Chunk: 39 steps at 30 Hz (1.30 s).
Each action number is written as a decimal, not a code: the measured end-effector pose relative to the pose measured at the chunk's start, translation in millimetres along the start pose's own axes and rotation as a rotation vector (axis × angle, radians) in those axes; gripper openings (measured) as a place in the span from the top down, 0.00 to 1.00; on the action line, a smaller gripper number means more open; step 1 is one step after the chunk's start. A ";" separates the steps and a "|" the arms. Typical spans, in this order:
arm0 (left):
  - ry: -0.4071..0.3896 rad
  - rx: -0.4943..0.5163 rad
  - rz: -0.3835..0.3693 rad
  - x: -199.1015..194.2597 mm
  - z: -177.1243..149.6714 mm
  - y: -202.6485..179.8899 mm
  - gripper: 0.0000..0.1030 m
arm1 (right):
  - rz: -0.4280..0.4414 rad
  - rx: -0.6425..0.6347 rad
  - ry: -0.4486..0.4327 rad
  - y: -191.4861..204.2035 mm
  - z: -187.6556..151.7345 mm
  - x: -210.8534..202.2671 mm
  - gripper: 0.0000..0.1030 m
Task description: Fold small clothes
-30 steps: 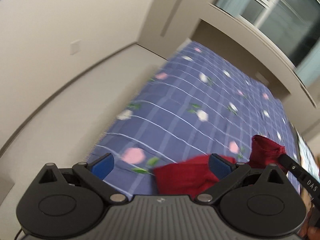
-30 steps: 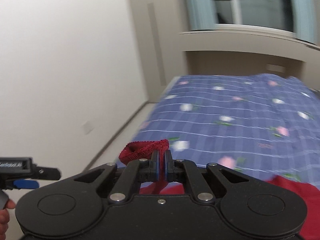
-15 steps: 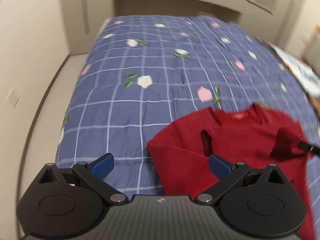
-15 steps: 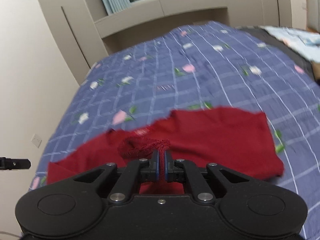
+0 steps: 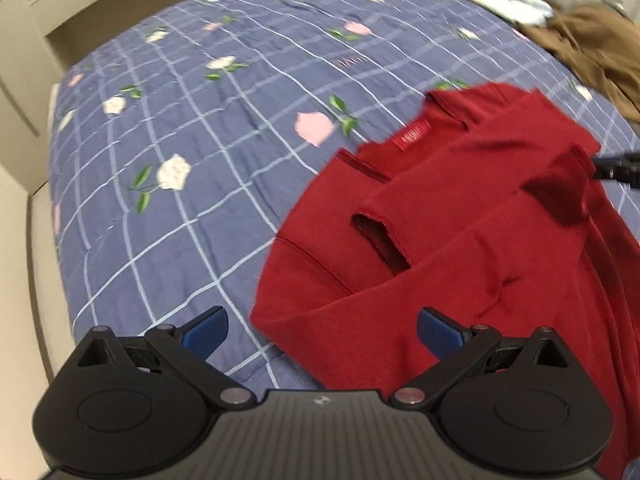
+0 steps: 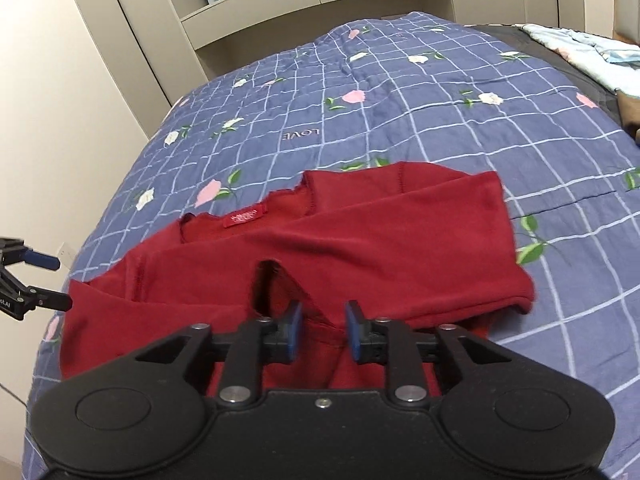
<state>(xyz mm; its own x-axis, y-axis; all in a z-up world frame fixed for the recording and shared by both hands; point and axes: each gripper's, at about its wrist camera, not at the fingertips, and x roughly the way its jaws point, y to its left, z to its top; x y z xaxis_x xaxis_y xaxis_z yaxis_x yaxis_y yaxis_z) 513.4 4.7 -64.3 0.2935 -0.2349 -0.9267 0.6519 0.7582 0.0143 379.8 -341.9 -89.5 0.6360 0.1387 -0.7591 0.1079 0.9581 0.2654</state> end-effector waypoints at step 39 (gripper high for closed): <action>0.020 0.033 -0.167 -11.8 23.4 5.9 0.94 | 0.110 -0.102 0.039 4.3 38.7 2.9 0.96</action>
<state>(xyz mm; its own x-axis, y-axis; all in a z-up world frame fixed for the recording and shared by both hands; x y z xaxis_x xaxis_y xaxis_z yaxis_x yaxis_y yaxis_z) 530.2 -2.3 -44.4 0.1657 -0.3432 -0.9245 0.7130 0.6893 -0.1281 411.7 -347.1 -67.6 0.6093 0.2522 -0.7517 -0.0406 0.9567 0.2881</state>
